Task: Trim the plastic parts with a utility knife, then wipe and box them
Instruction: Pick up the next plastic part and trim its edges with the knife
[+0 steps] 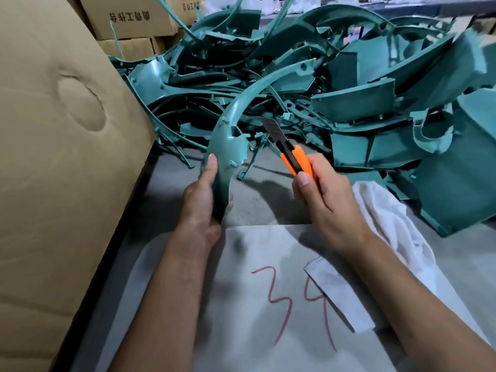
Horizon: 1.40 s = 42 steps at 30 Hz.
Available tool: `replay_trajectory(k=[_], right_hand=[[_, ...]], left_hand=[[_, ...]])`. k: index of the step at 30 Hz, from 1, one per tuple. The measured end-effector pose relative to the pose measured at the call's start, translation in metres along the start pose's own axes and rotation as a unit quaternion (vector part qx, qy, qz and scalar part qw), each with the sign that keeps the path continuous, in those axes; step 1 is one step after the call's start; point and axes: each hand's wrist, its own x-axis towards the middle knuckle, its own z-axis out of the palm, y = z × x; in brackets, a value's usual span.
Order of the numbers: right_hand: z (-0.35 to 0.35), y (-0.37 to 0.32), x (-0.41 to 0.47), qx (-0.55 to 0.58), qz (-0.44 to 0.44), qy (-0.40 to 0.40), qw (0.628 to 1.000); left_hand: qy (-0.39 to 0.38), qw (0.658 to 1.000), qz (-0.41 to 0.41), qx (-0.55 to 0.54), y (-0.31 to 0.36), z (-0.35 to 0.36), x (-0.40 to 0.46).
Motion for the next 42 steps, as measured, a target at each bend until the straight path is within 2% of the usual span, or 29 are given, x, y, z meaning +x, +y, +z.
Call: replay_trajectory(k=[5, 9, 12, 16, 19, 21, 23, 28, 35, 40, 42], right_hand=[[0.004, -0.006, -0.003, 0.025, -0.033, -0.032, 0.999], [0.004, -0.003, -0.001, 0.022, -0.019, -0.012, 0.999], [0.003, 0.0, 0.0, 0.003, -0.013, 0.023, 1.0], [0.007, -0.004, -0.002, -0.05, -0.07, 0.027, 0.996], [0.008, -0.001, 0.001, -0.104, -0.038, 0.081, 0.991], [0.004, -0.001, 0.002, -0.103, -0.018, 0.096, 0.99], [0.003, -0.002, 0.002, -0.083, -0.036, 0.094, 0.991], [0.005, -0.003, 0.002, -0.119, -0.067, 0.054, 0.989], [0.006, -0.002, 0.003, -0.146, -0.034, 0.122, 0.981], [0.005, -0.004, 0.004, -0.143, -0.046, 0.134, 0.98], [0.004, -0.002, 0.004, -0.161, -0.03, 0.161, 0.973]], left_hand=[[-0.142, 0.984, -0.083, -0.062, -0.004, 0.009, -0.007], [-0.188, 0.964, -0.148, -0.117, -0.005, 0.012, -0.011], [-0.181, 0.96, -0.17, -0.126, -0.005, 0.015, -0.014], [-0.162, 0.955, -0.201, -0.146, -0.007, 0.021, -0.015], [-0.164, 0.951, -0.209, -0.157, -0.007, 0.023, -0.015], [-0.159, 0.955, -0.199, -0.153, -0.008, 0.025, -0.016], [-0.155, 0.955, -0.202, -0.153, -0.008, 0.027, -0.017], [-0.176, 0.939, -0.234, -0.18, -0.007, 0.027, -0.019], [-0.185, 0.917, -0.288, -0.207, -0.008, 0.022, -0.017], [-0.199, 0.914, -0.289, -0.202, -0.01, 0.021, -0.015], [-0.191, 0.922, -0.276, -0.193, -0.01, 0.02, -0.014]])
